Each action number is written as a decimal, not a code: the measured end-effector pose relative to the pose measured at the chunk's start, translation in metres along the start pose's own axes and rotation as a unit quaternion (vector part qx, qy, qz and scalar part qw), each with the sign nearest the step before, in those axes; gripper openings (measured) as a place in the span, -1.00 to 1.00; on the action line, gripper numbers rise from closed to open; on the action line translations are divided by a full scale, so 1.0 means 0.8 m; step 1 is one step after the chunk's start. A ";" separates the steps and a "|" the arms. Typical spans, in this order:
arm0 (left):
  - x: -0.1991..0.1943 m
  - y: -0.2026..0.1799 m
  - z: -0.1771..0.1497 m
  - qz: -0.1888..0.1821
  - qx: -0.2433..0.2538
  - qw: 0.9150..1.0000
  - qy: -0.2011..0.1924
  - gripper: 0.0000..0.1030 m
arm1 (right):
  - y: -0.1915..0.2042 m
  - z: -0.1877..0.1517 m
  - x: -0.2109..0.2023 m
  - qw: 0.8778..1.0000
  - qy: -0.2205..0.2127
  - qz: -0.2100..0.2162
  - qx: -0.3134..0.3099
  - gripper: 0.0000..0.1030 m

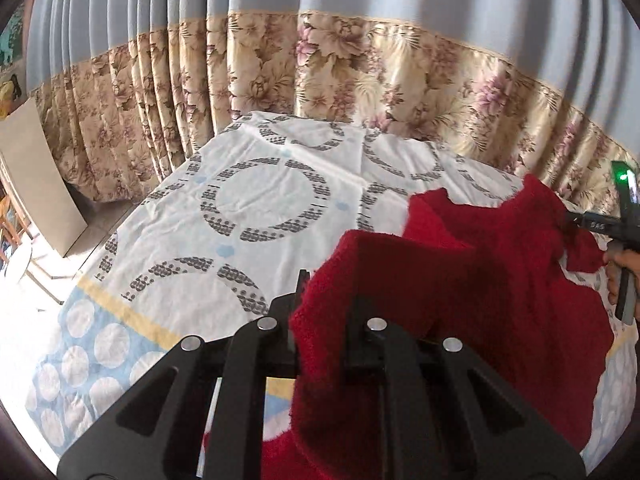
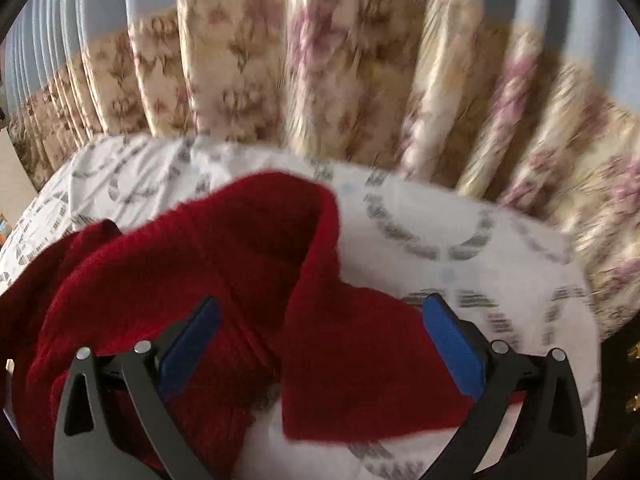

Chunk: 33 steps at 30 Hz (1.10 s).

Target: Fold small clothes

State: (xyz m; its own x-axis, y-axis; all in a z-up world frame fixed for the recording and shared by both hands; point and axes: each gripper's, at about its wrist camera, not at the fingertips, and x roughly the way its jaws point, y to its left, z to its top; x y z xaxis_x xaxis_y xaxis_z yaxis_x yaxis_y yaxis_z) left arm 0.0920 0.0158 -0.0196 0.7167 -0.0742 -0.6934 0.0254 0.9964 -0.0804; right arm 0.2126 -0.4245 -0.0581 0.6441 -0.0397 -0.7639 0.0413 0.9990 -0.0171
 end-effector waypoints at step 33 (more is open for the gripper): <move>0.189 -0.022 0.262 0.159 0.089 0.982 -0.043 0.77 | -0.244 -0.030 -0.125 0.983 -0.043 -0.136 0.117 0.22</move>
State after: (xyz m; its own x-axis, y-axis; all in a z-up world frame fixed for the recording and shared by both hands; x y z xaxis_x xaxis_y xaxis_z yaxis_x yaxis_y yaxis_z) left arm 0.3457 -0.0046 0.0270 0.7644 0.2385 -0.5990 -0.0936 0.9603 0.2630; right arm 0.1219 -0.6148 0.0064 0.6474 -0.3163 -0.6934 0.3885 0.9197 -0.0568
